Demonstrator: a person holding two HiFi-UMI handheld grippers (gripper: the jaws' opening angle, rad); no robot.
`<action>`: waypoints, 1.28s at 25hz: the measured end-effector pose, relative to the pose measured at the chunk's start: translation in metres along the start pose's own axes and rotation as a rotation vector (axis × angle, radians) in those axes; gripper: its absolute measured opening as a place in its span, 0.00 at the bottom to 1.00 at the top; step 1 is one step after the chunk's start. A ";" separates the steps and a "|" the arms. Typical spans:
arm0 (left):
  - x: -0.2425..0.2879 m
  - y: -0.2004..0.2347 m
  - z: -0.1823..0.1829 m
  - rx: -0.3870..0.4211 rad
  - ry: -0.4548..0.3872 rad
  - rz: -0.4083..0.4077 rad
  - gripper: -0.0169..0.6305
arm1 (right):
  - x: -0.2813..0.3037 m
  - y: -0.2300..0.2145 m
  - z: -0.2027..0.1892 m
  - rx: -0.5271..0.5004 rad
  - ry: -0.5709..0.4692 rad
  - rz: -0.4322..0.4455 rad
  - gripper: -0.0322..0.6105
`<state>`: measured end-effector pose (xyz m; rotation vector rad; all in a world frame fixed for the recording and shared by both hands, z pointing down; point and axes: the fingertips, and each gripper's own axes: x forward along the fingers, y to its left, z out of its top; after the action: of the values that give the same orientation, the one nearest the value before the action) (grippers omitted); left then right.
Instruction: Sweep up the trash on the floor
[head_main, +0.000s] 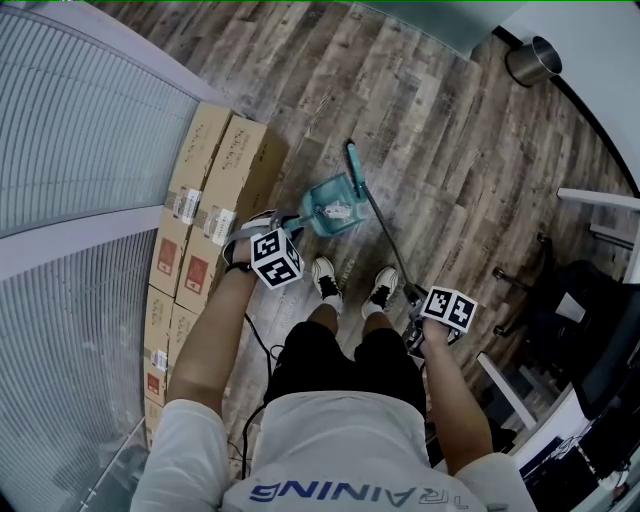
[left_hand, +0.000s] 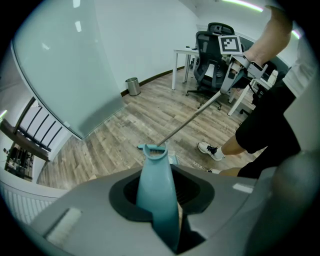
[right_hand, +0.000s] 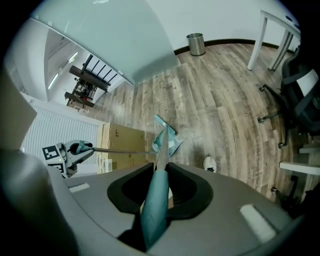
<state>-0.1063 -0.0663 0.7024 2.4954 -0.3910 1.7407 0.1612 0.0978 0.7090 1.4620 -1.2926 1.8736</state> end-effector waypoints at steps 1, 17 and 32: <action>0.000 0.000 0.000 0.000 0.001 0.000 0.18 | -0.005 -0.010 0.004 -0.005 -0.010 -0.021 0.22; 0.001 0.000 0.002 0.001 0.009 0.003 0.18 | -0.026 -0.128 0.038 -0.065 -0.061 -0.425 0.22; 0.002 -0.003 0.005 0.003 0.013 0.005 0.18 | 0.023 0.000 -0.072 -0.200 0.141 -0.179 0.22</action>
<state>-0.1008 -0.0645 0.7025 2.4854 -0.3949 1.7600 0.1161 0.1550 0.7290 1.2741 -1.2025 1.6494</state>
